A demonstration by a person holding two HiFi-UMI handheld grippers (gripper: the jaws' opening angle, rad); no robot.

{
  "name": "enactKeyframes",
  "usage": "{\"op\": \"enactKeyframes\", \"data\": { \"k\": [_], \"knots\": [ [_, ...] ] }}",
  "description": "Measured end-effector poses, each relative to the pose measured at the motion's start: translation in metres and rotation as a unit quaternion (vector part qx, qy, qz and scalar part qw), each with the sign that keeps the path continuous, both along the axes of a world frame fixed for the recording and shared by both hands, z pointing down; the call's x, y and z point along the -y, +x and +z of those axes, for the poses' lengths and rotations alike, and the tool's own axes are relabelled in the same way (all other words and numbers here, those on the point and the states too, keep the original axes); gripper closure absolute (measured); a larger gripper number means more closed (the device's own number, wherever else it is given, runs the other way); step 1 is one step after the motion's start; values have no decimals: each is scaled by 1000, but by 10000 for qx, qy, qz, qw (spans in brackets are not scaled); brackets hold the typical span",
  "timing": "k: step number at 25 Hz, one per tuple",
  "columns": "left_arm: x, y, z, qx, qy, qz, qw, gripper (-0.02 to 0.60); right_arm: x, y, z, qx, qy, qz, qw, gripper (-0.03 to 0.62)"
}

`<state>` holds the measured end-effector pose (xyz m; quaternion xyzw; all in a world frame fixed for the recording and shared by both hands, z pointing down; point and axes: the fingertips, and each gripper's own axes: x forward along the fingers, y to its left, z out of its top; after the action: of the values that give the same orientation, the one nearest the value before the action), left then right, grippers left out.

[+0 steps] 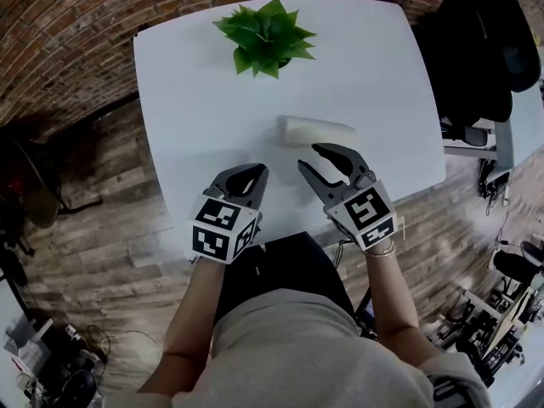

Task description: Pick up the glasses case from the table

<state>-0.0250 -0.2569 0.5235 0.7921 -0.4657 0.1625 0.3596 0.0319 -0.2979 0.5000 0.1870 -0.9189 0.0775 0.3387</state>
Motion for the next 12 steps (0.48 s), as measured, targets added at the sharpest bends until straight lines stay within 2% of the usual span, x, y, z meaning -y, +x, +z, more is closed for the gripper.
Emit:
{"op": "enactKeyframes", "data": {
  "k": [3,7,12],
  "knots": [
    [4,0,8,-139,-117,-237,9996,572,7,-3,15,-492,301,-428,9974,387],
    [6,7,17,-123,-246,-283,9992,572,7,-5,38,-1169,701,-1188,9835,349],
    [14,11,23,-91,-302,-384,9988,572,18,1,51,-1410,785,-1615,9736,313]
  ]
}}
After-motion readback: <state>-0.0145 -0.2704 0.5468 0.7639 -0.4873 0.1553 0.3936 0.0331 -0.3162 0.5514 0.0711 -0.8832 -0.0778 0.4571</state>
